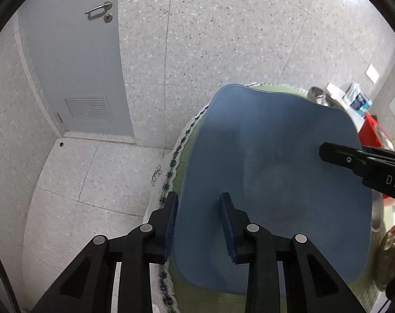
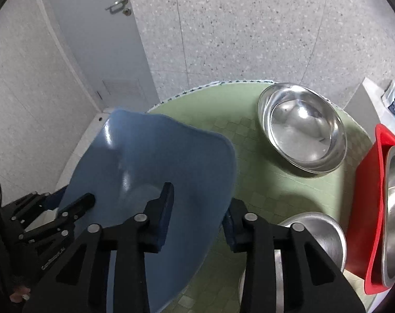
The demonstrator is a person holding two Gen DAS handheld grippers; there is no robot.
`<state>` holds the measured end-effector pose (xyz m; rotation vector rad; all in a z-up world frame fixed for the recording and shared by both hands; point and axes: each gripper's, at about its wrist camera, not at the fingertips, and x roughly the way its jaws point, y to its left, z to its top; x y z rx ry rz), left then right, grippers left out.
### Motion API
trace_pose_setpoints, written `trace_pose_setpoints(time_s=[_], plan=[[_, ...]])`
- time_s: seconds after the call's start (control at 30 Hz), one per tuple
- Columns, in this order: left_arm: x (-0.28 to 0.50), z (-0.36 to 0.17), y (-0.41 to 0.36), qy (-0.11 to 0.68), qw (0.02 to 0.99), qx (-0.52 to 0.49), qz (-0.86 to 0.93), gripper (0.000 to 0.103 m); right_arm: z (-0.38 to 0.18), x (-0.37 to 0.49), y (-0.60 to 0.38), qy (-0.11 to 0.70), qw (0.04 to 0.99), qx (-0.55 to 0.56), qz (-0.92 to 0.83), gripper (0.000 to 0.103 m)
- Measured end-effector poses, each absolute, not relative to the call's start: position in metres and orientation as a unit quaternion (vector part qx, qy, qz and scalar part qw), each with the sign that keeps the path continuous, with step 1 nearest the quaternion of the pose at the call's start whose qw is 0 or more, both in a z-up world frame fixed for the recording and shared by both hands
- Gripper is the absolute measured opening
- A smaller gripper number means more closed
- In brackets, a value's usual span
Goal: Organize plates and bowls
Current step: 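Move both grippers to the light blue plate and grasp its edge, then carry the blue plate with both grippers onto the bowl in the red basin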
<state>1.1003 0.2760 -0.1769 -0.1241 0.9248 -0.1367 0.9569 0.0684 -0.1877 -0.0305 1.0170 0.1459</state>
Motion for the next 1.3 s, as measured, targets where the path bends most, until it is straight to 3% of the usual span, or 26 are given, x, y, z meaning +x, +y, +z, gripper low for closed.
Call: trace_pose_setpoints(time_s=[0.3,0.63,0.9,1.3], plan=[[1.066,-0.118,0.249,0.381,0.919,-0.063,-0.076,0.025,-0.133,0.921,0.044,0.420,0.905,-0.014,0.062,0.032],[1.032,-0.077,0.142,0.336,0.931,-0.042,-0.136,0.024,-0.078,0.871,-0.054,0.354,0.935,0.005,0.020,0.033],[1.046,-0.072,0.032,0.345,0.918,-0.006,-0.194,0.024,-0.085,0.850,-0.169,0.363,0.931,0.040,-0.031,0.033],[1.108,-0.084,-0.072,0.373,0.905,0.042,-0.201,0.025,-0.115,0.847,-0.263,0.392,0.916,0.067,-0.055,0.033]])
